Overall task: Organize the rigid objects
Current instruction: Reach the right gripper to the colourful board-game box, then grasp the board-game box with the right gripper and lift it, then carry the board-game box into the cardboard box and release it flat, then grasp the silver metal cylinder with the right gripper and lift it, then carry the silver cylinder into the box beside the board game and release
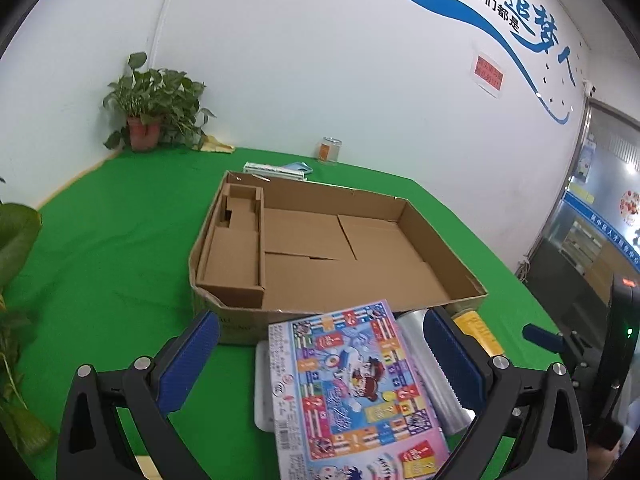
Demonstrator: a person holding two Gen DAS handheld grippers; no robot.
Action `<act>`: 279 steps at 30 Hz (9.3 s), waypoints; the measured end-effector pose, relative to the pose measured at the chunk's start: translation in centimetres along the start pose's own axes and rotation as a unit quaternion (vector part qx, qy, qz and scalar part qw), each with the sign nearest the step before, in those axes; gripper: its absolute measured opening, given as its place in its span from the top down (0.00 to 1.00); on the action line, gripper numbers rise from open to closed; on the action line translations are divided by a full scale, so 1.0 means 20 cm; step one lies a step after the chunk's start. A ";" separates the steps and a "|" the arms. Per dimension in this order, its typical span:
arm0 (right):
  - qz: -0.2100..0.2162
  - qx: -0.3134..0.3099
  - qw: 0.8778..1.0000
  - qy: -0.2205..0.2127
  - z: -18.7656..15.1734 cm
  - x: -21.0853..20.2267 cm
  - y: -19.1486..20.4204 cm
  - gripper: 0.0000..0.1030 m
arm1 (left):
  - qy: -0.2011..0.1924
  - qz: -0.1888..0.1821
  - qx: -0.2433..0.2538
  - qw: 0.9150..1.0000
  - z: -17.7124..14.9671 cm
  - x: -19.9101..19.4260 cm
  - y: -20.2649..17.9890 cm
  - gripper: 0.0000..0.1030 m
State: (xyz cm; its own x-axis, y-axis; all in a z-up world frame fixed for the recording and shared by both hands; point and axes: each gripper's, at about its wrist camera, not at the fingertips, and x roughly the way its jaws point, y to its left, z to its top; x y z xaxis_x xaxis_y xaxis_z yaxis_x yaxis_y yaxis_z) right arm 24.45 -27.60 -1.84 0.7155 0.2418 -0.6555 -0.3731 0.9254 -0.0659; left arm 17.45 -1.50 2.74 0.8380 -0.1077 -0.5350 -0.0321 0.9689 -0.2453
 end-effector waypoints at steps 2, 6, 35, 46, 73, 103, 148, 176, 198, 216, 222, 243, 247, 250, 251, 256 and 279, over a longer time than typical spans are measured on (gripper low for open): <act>0.004 0.000 1.000 0.001 -0.01 -0.01 0.00 0.00 | 0.004 -0.005 -0.003 1.000 -0.01 -0.01 -0.01 0.00; 0.012 0.000 1.000 0.000 -0.03 -0.03 0.02 0.00 | 0.003 -0.002 0.006 1.000 -0.03 -0.04 -0.03 0.00; 0.181 -0.051 0.982 0.021 -0.07 -0.03 0.23 0.00 | 0.188 -0.107 -0.122 0.969 -0.23 0.34 0.29 0.01; 0.154 -0.099 0.978 0.103 -0.11 0.13 0.45 0.01 | 0.270 -0.157 -0.154 0.937 -0.34 0.59 0.35 0.08; 0.103 -0.134 0.984 0.064 -0.09 0.06 0.58 0.10 | 0.183 -0.124 -0.081 0.972 -0.18 0.36 0.26 0.28; 0.120 -0.060 0.990 -0.040 0.60 0.03 0.33 0.17 | 0.058 -0.045 0.013 0.997 0.44 -0.05 0.16 0.28; 0.179 -0.031 0.956 0.231 0.52 1.05 0.44 0.17 | 0.247 0.022 -0.026 0.968 0.17 0.88 0.14 0.51; 0.091 -0.067 0.988 0.109 0.51 0.71 0.20 0.21 | 0.007 0.049 0.007 0.999 0.28 0.30 0.25 0.00; 0.095 0.044 0.995 0.010 0.14 0.07 -0.08 0.06 | 0.007 0.007 -0.014 1.000 0.03 -0.04 0.08 0.01; 0.106 0.050 0.986 0.116 -0.29 0.11 0.03 0.14 | 0.063 -0.032 -0.024 0.997 -0.43 -0.25 -0.09 0.01; 0.097 0.051 0.988 0.109 -0.37 0.05 0.02 0.20 | 0.094 -0.077 -0.022 0.992 -0.51 -0.29 -0.16 0.01; 0.185 0.114 0.968 0.128 -0.61 -0.37 -0.29 0.21 | 0.295 -0.206 -0.049 0.932 -0.80 -0.04 -0.52 0.02; 0.236 0.106 0.952 0.164 -0.60 -0.26 -0.16 0.26 | 0.313 -0.194 -0.048 0.928 -0.81 0.00 -0.53 0.03; 0.241 0.086 0.951 0.171 -0.59 -0.23 -0.07 0.27 | 0.322 -0.182 -0.036 0.928 -0.82 0.05 -0.55 0.03; 0.236 0.083 0.953 0.169 -0.59 -0.23 -0.05 0.26 | 0.325 -0.175 -0.031 0.929 -0.82 0.06 -0.55 0.03; 0.233 0.088 0.952 0.178 -0.58 -0.20 0.00 0.25 | 0.334 -0.146 -0.019 0.931 -0.82 0.13 -0.58 0.03; 0.242 0.085 0.956 0.139 -0.51 -0.30 0.00 0.18 | 0.292 -0.105 0.015 0.951 -0.69 0.02 -0.57 0.14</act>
State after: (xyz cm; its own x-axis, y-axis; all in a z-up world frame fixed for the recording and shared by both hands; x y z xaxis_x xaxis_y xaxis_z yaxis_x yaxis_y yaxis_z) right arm 14.14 -32.00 -5.62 0.2886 0.5892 -0.7547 -0.5029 0.7640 0.4042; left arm 10.63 -15.59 -5.93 0.3795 -0.3957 -0.8363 0.1257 0.9176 -0.3771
